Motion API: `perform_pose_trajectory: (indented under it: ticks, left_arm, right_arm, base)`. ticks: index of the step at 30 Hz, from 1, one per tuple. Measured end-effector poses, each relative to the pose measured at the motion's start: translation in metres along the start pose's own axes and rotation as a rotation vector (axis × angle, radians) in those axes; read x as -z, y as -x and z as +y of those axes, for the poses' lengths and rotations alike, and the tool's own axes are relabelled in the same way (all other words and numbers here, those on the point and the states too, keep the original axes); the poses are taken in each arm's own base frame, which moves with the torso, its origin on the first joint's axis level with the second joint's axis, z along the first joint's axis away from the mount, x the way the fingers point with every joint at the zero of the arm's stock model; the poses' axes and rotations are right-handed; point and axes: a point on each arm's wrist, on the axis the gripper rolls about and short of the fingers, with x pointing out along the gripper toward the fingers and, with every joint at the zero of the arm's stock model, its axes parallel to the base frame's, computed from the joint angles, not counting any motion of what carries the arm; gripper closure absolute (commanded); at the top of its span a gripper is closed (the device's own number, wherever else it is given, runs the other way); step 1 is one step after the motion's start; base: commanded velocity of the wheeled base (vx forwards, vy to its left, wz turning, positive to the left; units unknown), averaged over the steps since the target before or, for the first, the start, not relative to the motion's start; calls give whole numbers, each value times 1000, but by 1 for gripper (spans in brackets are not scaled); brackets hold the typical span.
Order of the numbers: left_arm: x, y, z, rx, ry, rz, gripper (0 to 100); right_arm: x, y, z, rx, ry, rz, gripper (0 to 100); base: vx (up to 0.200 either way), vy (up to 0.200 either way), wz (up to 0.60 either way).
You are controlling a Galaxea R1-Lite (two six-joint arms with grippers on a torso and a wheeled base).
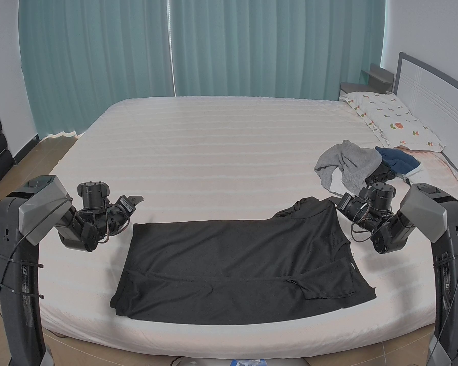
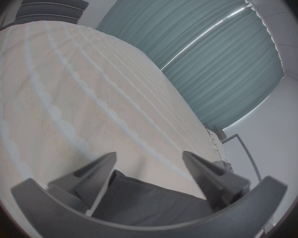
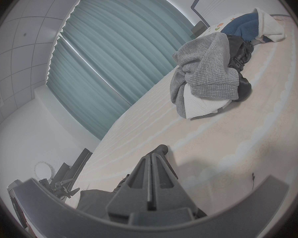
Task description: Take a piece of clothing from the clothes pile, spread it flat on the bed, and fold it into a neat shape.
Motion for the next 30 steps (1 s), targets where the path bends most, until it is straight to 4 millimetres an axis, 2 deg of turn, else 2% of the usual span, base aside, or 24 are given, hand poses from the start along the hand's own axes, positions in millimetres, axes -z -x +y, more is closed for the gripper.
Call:
perform_pose_trajectory:
  ticks: [17, 18, 30]
  left_arm:
    - [27, -13, 9, -22, -96, 54, 0]
    - [28, -14, 9, -25, -99, 54, 100]
    - [33, -13, 15, -84, -122, 39, 100]
  right_arm:
    - [3, -2, 2, -5, 0, 9, 100]
    - [3, -2, 2, -5, 0, 9, 100]
    - [3, -2, 2, -4, 0, 10, 100]
  base:
    - [0, 0, 0]
    - [0, 0, 0]
    - [0, 0, 0]
